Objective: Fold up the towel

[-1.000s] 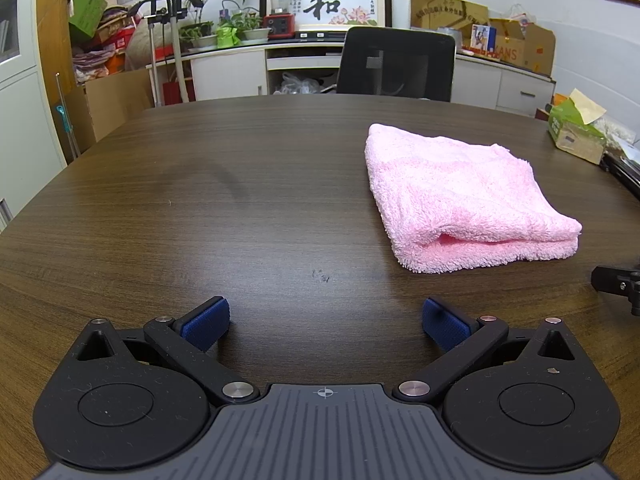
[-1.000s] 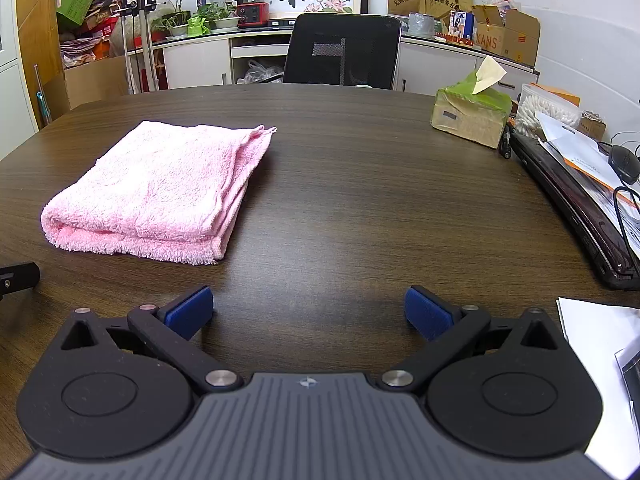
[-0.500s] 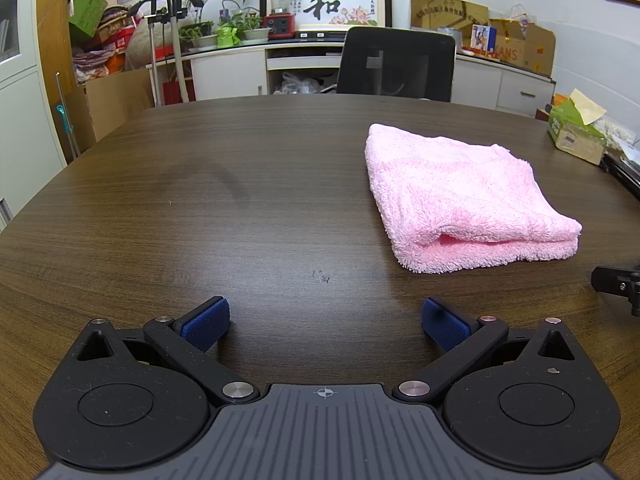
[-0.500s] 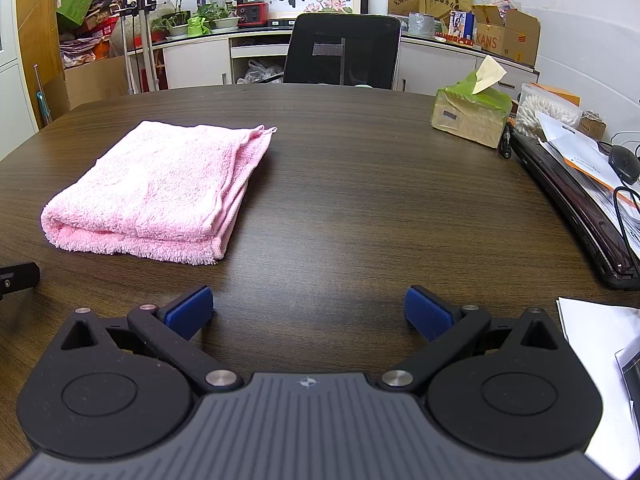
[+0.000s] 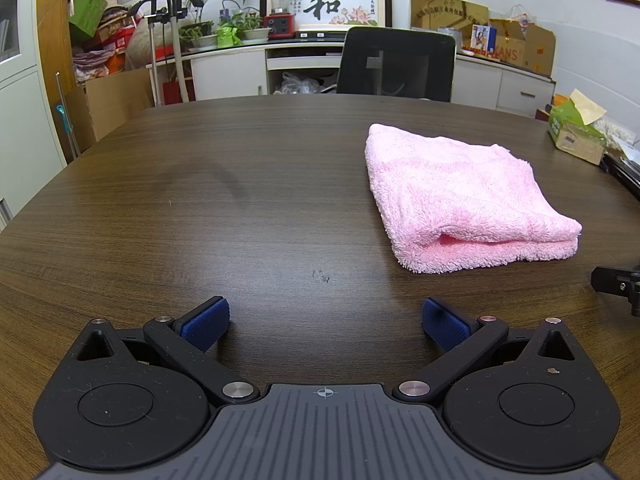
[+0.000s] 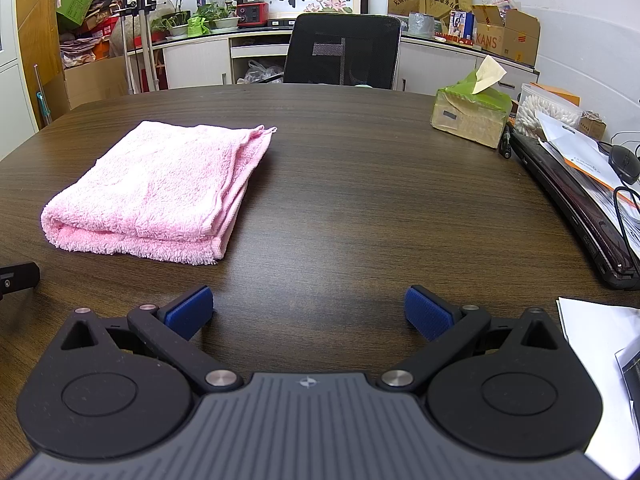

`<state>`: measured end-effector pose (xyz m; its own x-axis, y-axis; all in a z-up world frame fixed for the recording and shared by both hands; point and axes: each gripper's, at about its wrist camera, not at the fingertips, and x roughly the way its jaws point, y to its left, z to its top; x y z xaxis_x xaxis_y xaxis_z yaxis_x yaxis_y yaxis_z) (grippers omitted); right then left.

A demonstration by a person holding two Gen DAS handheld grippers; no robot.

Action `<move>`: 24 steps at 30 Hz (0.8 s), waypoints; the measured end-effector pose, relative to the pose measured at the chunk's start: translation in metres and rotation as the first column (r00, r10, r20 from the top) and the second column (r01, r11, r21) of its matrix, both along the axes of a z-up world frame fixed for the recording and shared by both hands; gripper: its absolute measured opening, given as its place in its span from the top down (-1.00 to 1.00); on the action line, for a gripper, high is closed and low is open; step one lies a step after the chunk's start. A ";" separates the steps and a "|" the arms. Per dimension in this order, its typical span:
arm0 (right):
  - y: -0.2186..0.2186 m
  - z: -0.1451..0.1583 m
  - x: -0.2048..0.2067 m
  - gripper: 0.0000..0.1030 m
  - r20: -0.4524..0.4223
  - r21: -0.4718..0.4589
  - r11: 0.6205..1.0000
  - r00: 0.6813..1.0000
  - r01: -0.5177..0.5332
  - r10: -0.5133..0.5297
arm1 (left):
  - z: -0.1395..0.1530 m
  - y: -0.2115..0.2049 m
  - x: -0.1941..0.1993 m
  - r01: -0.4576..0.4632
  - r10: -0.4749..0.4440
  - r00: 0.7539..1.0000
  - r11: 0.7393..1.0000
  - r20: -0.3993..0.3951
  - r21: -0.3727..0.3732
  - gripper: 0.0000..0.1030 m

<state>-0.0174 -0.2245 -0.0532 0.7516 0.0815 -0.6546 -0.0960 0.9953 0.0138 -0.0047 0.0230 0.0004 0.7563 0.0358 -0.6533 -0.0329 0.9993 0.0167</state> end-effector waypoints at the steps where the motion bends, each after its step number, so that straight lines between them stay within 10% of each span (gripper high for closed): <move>1: 0.000 0.000 0.000 -1.00 0.000 0.000 1.000 1.000 0.000 0.000 | 0.000 0.000 0.000 0.000 0.000 1.000 1.000 0.000 0.000 -1.00; 24: 0.000 0.000 0.000 -1.00 0.000 0.000 1.000 1.000 0.000 0.000 | 0.000 -0.002 0.000 0.000 0.000 1.000 1.000 0.000 -0.002 -1.00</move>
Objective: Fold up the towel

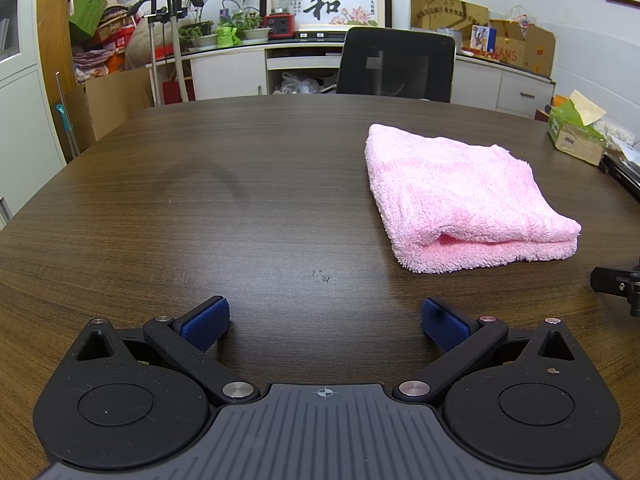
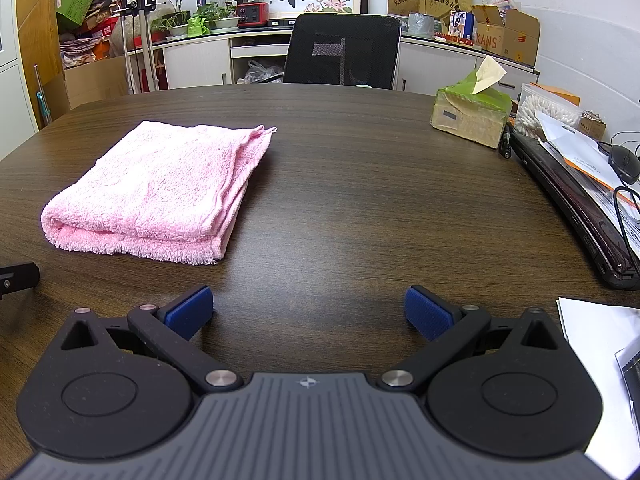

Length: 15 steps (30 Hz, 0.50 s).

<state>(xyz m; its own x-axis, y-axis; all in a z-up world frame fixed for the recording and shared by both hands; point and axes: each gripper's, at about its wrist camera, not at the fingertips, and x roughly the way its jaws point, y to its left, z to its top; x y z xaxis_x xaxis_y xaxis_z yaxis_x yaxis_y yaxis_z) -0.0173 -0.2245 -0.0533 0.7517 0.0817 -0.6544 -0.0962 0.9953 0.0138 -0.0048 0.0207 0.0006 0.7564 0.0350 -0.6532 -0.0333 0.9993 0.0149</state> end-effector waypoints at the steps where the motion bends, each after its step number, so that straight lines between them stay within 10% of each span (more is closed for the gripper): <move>1: 0.000 0.000 0.000 -1.00 0.000 0.000 1.000 1.000 0.000 0.000 | 0.000 0.000 0.000 0.000 0.000 1.000 1.000 0.000 0.000 -1.00; 15: 0.000 0.000 0.000 -1.00 0.000 0.000 1.000 1.000 0.000 0.000 | -0.001 -0.001 0.000 0.000 0.000 1.000 1.000 -0.001 0.004 -1.00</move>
